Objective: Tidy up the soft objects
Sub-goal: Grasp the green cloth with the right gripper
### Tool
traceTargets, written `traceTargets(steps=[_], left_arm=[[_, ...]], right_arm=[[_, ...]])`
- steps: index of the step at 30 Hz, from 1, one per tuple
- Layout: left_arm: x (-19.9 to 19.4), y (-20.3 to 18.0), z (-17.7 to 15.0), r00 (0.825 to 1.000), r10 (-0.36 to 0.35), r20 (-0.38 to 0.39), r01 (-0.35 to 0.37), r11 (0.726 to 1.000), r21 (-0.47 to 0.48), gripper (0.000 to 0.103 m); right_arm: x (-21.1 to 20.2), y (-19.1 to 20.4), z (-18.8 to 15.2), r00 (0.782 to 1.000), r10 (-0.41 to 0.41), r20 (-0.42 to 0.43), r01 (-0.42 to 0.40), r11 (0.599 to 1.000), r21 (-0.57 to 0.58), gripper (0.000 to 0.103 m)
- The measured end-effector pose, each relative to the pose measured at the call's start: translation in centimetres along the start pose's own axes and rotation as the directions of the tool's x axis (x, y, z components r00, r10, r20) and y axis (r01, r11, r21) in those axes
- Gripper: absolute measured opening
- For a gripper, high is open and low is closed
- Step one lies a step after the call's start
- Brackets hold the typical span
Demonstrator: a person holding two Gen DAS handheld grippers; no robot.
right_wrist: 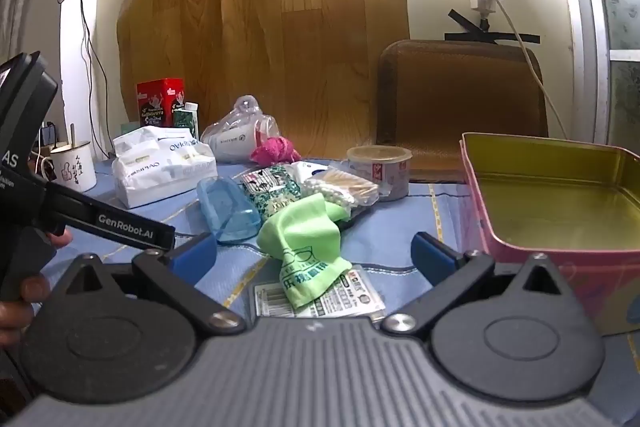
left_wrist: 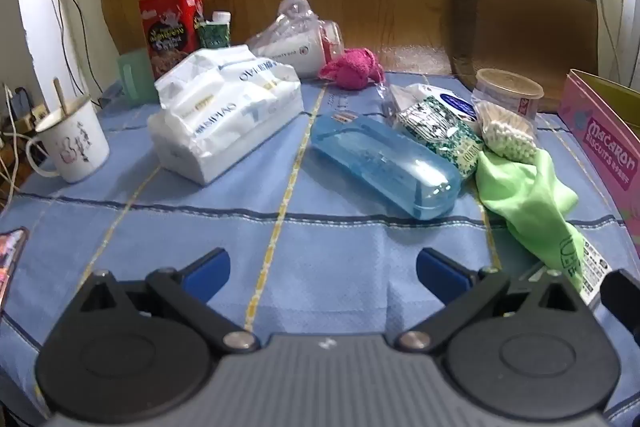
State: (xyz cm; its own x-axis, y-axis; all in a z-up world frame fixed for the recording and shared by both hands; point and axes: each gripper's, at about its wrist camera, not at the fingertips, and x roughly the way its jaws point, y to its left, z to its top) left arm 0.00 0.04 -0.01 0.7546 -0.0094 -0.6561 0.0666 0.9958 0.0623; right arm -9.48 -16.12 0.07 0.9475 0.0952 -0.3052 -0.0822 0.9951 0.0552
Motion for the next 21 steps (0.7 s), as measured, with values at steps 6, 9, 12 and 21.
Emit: traceTargets(steps=[6, 9, 12, 21], left_arm=[[0.7, 0.6, -0.6, 1.0, -0.027, -0.009, 0.027, 1.0, -0.015, 0.103], [1.5, 1.1, -0.5, 0.998, -0.051, -0.032, 0.05, 0.998, -0.033, 0.103], [1.9, 2.3, -0.5, 0.99, -0.134, -0.04, 0.131, 0.99, -0.057, 0.101], [1.1, 5.0, 0.4, 0.945, -0.328, 0.015, 0.325, 0.929, -0.179, 0.067]], right_arm=[[0.2, 0.3, 0.0, 1.0, -0.002, -0.005, 0.001, 1.0, -0.02, 0.103], [0.7, 0.4, -0.1, 1.0, 0.008, -0.018, -0.008, 1.0, -0.028, 0.091], [1.5, 0.3, 0.5, 0.999, 0.015, -0.044, -0.017, 0.999, -0.036, 0.078], [5.9, 0.9, 1.7, 0.974, 0.133, -0.185, -0.143, 0.989, -0.04, 0.003]])
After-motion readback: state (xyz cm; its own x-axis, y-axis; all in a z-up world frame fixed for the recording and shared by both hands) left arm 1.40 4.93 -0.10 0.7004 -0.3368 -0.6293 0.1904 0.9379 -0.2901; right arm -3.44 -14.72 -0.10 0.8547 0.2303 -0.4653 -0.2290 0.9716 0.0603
